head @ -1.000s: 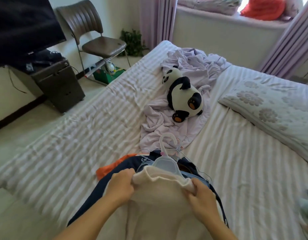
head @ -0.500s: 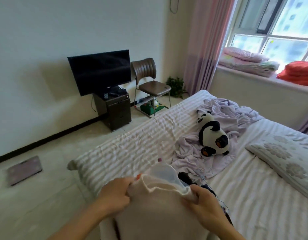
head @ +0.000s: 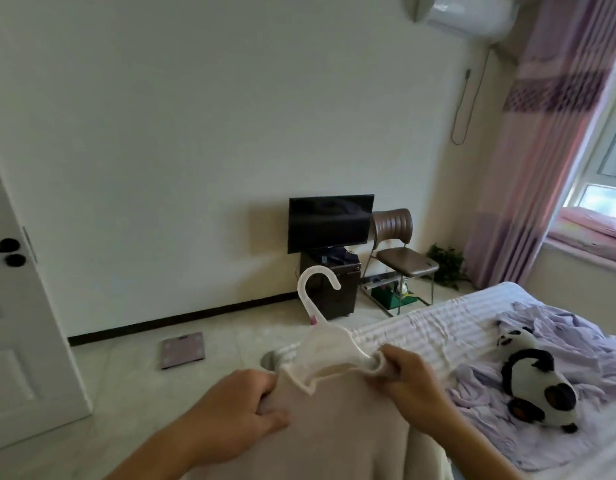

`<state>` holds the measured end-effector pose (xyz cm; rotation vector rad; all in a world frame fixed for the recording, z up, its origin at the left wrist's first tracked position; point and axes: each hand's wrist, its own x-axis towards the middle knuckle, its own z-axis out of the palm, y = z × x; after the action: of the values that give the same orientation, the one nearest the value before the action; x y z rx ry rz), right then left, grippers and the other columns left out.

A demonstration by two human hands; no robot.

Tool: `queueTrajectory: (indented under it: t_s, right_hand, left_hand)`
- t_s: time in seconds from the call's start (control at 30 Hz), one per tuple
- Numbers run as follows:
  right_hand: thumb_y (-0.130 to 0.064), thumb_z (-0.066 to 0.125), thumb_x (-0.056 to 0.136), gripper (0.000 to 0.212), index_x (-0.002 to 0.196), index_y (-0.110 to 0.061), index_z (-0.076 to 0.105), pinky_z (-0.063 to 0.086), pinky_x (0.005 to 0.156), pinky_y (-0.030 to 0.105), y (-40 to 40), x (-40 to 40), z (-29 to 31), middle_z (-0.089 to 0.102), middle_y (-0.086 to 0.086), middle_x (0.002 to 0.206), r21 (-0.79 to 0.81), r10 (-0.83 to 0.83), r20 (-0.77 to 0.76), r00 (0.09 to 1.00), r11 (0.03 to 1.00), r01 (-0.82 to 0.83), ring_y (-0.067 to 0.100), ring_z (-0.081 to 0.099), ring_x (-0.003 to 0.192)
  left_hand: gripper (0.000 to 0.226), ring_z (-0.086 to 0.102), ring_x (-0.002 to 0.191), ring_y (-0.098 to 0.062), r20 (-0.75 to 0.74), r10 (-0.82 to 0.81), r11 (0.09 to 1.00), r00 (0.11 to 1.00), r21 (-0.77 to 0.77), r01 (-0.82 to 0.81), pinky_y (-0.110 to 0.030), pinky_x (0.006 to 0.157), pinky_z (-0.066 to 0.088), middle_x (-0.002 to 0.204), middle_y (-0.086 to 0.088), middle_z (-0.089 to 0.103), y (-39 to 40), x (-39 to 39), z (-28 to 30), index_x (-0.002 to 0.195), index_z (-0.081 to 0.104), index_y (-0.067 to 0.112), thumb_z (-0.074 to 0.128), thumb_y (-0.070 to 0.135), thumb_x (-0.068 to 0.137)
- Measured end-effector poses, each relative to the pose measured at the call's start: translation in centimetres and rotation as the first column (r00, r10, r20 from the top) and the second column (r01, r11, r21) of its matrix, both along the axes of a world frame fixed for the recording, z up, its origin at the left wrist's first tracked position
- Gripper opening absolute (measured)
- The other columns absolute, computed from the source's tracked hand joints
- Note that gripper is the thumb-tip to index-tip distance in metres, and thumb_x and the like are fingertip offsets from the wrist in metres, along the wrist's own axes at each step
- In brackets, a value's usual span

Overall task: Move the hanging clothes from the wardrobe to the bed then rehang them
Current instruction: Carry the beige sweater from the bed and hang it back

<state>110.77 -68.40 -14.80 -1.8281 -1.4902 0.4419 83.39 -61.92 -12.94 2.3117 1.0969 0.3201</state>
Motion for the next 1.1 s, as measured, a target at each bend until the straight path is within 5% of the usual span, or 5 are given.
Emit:
queueTrajectory:
  t_s: [0.33, 0.5, 0.7, 0.87, 1.1]
  right_hand:
    - [-0.03, 0.071, 0.087, 0.008, 0.09, -0.028, 0.065, 0.054, 0.076, 0.03, 2.7, -19.9, 7.8, 0.065, -0.01, 0.089, 0.089, 0.221, 0.042, 0.974, 0.971, -0.224, 0.006, 0.06, 0.081]
    - [-0.062, 0.063, 0.083, 0.074, 0.138, -0.017, 0.044, 0.043, 0.089, 0.028, 3.3, -27.9, 9.8, 0.056, 0.001, 0.131, -0.028, 0.332, 0.045, 0.942, 0.943, -0.331, 0.019, 0.054, 0.117]
    - [-0.072, 0.052, 0.08, 0.072, 0.087, -0.003, 0.07, 0.06, 0.073, 0.043, -1.4, -38.8, 12.1, 0.074, 0.01, 0.075, -0.151, 0.723, -0.042, 0.689, 0.678, -0.72, 0.024, 0.071, 0.069]
    - [-0.067, 0.057, 0.083, 0.06, 0.079, -0.009, 0.071, 0.062, 0.067, 0.034, -7.5, -47.0, 12.5, 0.074, 0.01, 0.077, -0.191, 0.873, -0.224, 0.433, 0.396, -0.898, 0.022, 0.073, 0.071]
    - [-0.059, 0.06, 0.084, 0.051, 0.079, -0.01, 0.073, 0.06, 0.061, 0.025, -13.8, -56.1, 12.8, 0.072, 0.007, 0.081, -0.144, 0.931, -0.214, 0.296, 0.27, -0.952, 0.02, 0.071, 0.068]
  left_hand:
    - [0.029, 0.042, 0.05, -0.004, 0.256, 0.356, 0.916, 0.899, 0.096, -0.39, -0.022, 0.052, 0.03, 0.053, 0.013, 0.045, -8.4, -16.1, 6.2, 0.061, 0.051, 0.021, 0.063, 0.043, 0.075]
    - [0.032, 0.048, 0.052, -0.01, 0.362, 0.611, 0.73, 0.704, 0.087, -0.678, -0.028, 0.053, 0.036, 0.055, 0.003, 0.05, -12.7, -20.9, 6.7, 0.069, 0.055, 0.017, 0.056, 0.049, 0.068]
    - [0.026, 0.057, 0.058, -0.013, 0.425, 0.846, 0.348, 0.32, 0.014, -0.937, -0.023, 0.054, 0.036, 0.059, 0.002, 0.059, -18.3, -24.8, 6.5, 0.07, 0.065, 0.016, 0.064, 0.038, 0.084]
    - [0.03, 0.062, 0.064, -0.003, 0.46, 0.886, 0.105, 0.048, -0.1, -0.989, -0.021, 0.059, 0.046, 0.064, 0.012, 0.066, -23.6, -27.9, 7.2, 0.074, 0.068, 0.027, 0.055, 0.047, 0.092]
    - [0.021, 0.065, 0.07, -0.006, 0.483, 0.868, -0.029, -0.114, -0.179, -0.983, -0.026, 0.066, 0.055, 0.073, 0.006, 0.068, -29.7, -34.5, 7.6, 0.08, 0.068, 0.022, 0.055, 0.035, 0.093]
